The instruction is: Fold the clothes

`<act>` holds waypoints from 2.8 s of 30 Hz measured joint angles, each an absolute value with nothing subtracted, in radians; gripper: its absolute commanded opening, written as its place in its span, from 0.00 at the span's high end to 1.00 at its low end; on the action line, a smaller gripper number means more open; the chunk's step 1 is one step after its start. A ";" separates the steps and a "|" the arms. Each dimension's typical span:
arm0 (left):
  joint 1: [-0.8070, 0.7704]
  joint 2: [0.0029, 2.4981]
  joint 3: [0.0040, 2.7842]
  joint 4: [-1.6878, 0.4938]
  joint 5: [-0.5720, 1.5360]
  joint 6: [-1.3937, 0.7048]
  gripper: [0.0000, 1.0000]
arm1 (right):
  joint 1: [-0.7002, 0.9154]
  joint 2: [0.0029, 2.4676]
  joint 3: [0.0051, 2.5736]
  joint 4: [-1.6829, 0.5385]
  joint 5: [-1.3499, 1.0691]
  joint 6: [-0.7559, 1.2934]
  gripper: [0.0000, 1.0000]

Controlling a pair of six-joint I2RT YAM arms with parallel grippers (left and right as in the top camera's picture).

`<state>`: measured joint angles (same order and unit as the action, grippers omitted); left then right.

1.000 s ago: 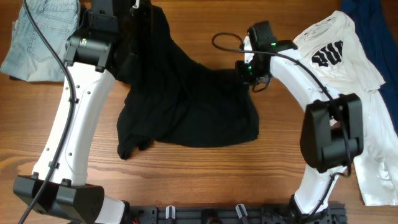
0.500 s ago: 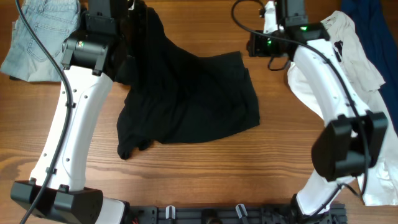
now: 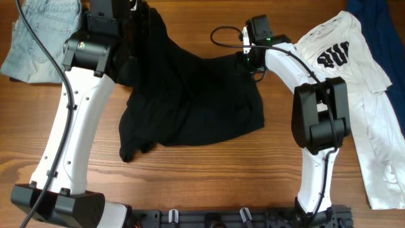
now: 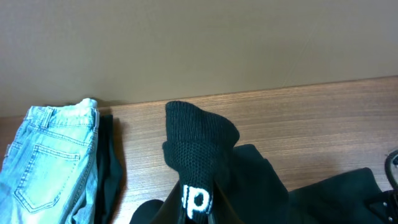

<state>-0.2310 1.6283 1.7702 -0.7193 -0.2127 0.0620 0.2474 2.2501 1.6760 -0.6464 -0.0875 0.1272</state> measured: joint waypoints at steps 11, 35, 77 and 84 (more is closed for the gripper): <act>-0.231 1.628 1.770 -0.719 -0.213 0.062 0.92 | 0.247 2.257 1.676 -0.612 -0.077 0.149 0.76; -0.231 1.628 1.770 -0.719 -0.223 0.058 0.96 | 0.236 2.252 1.676 -0.553 -0.069 0.176 0.96; -0.231 1.475 1.767 -0.930 -0.463 0.021 0.96 | 0.070 1.575 1.642 -0.831 0.028 0.043 0.96; -0.172 1.986 1.758 -0.392 -0.467 0.021 0.91 | 0.070 2.017 1.639 -0.362 -0.008 0.034 0.96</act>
